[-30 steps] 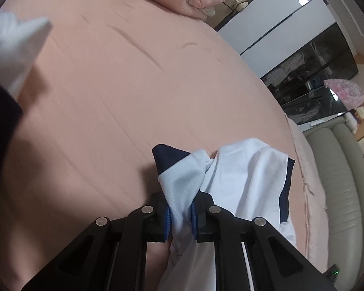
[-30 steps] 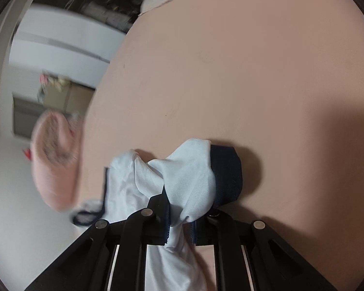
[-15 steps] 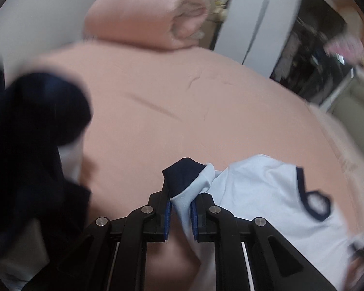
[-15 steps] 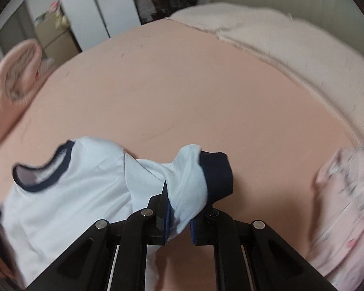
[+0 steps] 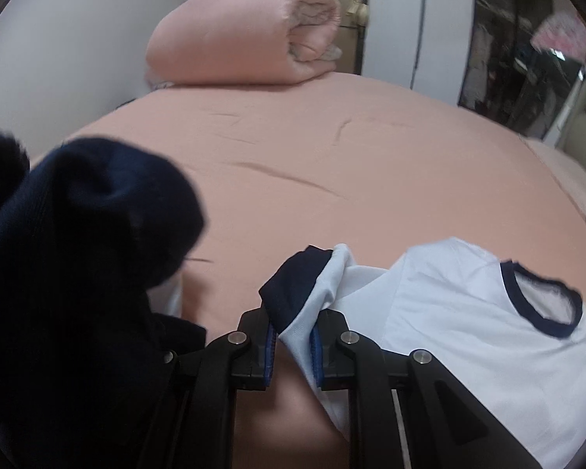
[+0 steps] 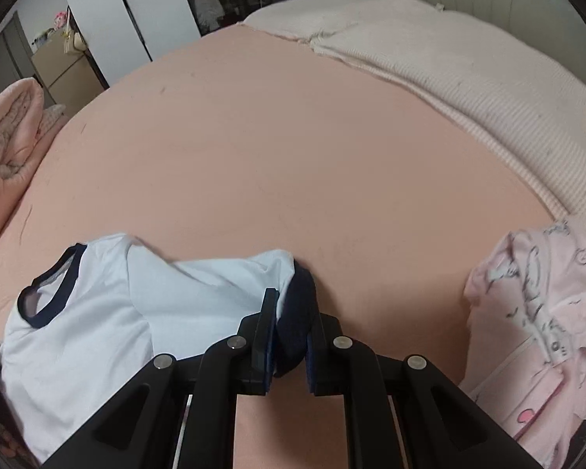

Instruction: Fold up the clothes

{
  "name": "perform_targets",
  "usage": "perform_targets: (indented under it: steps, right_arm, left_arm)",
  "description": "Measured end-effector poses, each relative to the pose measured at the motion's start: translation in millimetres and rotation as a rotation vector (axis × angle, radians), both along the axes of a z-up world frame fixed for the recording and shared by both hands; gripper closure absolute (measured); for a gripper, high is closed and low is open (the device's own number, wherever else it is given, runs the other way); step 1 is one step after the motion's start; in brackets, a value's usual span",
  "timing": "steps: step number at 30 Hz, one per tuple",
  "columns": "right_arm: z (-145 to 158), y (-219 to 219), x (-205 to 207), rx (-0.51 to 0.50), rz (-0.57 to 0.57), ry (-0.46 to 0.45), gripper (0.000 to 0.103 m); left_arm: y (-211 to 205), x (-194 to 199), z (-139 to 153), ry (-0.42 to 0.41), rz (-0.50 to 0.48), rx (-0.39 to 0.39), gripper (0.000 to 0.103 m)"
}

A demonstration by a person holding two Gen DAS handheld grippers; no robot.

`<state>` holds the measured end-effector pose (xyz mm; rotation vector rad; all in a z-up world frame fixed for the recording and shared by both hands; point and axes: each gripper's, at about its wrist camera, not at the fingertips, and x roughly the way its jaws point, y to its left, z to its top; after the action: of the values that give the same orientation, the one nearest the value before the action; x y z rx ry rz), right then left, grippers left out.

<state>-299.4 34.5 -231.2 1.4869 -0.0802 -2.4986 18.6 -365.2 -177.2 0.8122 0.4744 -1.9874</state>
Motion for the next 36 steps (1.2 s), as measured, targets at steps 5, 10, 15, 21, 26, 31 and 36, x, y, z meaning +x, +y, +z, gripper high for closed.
perform_targets:
  steps: [5,10,15,21,26,31,36]
  right_arm:
    - [1.3,3.3,-2.7,-0.111,0.013,-0.033,0.093]
    - [1.4,5.3,-5.4,-0.136,0.021,-0.068,0.093]
    - [-5.2,15.7,-6.8,-0.274,-0.002,-0.168,0.092]
    - [-12.2,23.3,15.2,-0.511,-0.003,-0.349,0.046]
    - [-8.8,17.1,27.0,-0.548,0.046,-0.372,0.041]
    - [-17.5,19.6,31.3,-0.621,0.025,-0.443,0.033]
    - [-26.5,5.4,30.7,-0.587,0.056,-0.467,0.032]
  left_arm:
    - [8.3,-5.9,10.5,-0.024,-0.007,-0.068,0.089]
    - [48.2,-27.5,26.7,-0.136,-0.166,-0.347,0.089]
    - [102.7,-54.4,26.3,-0.291,-0.357,-0.673,0.089]
    - [168.5,-70.6,-4.3,-0.477,-0.584,-1.097,0.089]
    - [207.7,-67.4,-47.1,-0.616,-0.857,-1.265,0.089]
    - [222.3,-69.1,-88.4,-0.786,-1.060,-1.282,0.092]
    - [220.4,-81.1,-74.6,-0.813,-1.090,-1.168,0.091]
